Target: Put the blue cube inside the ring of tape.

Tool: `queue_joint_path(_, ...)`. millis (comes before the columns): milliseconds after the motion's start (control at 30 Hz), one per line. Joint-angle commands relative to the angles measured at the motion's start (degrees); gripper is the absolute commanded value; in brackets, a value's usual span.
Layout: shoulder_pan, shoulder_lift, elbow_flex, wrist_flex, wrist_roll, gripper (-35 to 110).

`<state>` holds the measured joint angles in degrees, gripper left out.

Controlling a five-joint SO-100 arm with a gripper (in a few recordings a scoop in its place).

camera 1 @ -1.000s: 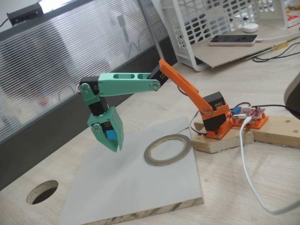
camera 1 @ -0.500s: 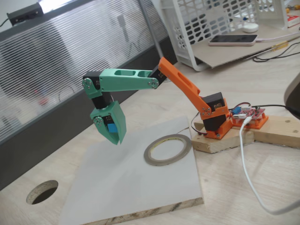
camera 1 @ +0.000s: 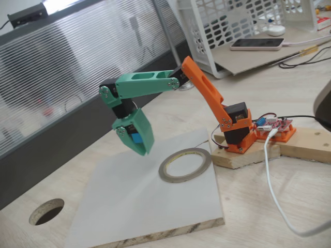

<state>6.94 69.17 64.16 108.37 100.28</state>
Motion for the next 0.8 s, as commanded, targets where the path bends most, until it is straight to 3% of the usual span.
queue_joint_path(0, 1.6, 4.6, 5.4, 1.1, 0.8, 5)
queue_joint_path(367, 1.9, 10.1, 18.5, 0.7, 0.8, 5)
queue_joint_path(767, 1.9, 14.4, 19.6, 0.4, 0.9, 5)
